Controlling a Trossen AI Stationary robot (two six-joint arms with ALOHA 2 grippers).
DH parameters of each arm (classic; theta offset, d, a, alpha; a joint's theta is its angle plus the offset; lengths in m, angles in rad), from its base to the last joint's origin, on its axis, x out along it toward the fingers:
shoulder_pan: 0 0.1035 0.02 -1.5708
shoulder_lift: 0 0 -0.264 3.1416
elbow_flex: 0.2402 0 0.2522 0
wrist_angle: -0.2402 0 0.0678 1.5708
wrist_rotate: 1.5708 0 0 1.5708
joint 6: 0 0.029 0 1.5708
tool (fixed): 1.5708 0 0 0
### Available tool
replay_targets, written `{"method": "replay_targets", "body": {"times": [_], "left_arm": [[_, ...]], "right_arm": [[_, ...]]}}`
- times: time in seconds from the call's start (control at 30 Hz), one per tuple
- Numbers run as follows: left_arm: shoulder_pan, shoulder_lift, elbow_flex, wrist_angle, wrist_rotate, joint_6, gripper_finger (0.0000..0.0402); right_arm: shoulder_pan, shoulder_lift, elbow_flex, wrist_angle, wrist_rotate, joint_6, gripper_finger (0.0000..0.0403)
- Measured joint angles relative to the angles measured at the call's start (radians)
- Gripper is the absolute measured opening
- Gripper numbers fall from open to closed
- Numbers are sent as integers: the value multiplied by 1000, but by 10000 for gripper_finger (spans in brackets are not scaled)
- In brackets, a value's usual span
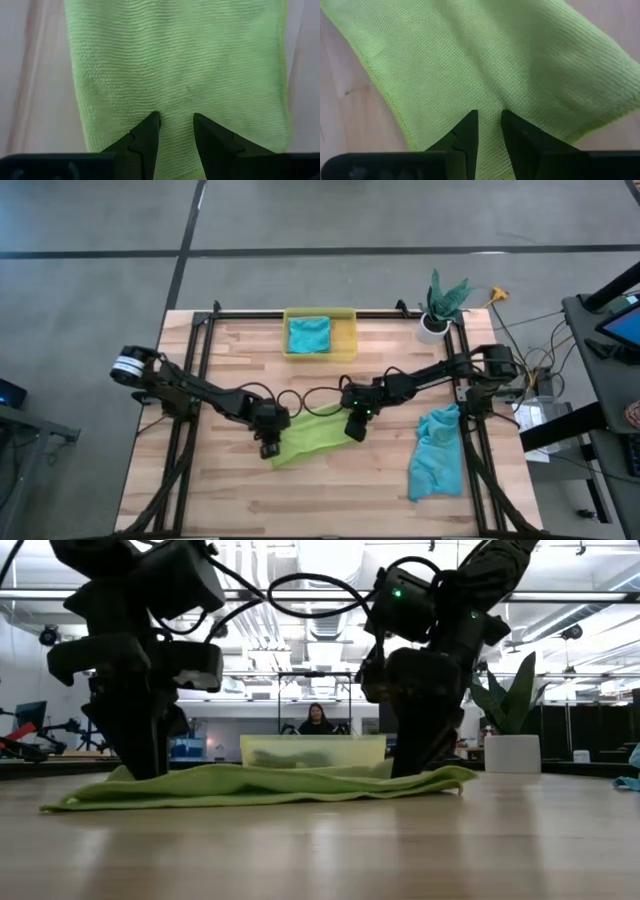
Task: Fold microfiber towels
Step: Fold the green microfiber cloth
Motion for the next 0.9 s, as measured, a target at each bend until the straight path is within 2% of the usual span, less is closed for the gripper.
{"method": "replay_targets", "body": {"times": [0.33,0.6,0.77,0.9], "left_arm": [[0,1,11,-22,-4,-1,111],[0,-21,75,-36,1,-1,111],[0,-26,113,-36,15,-4,111],[0,-29,165,-14,24,-53,111]], "right_arm": [[0,0,4,-12,0,0,86],[0,-19,130,-21,9,-31,81],[0,-16,194,-25,117,-106,77],[-2,-17,196,-22,199,-150,77]]}}
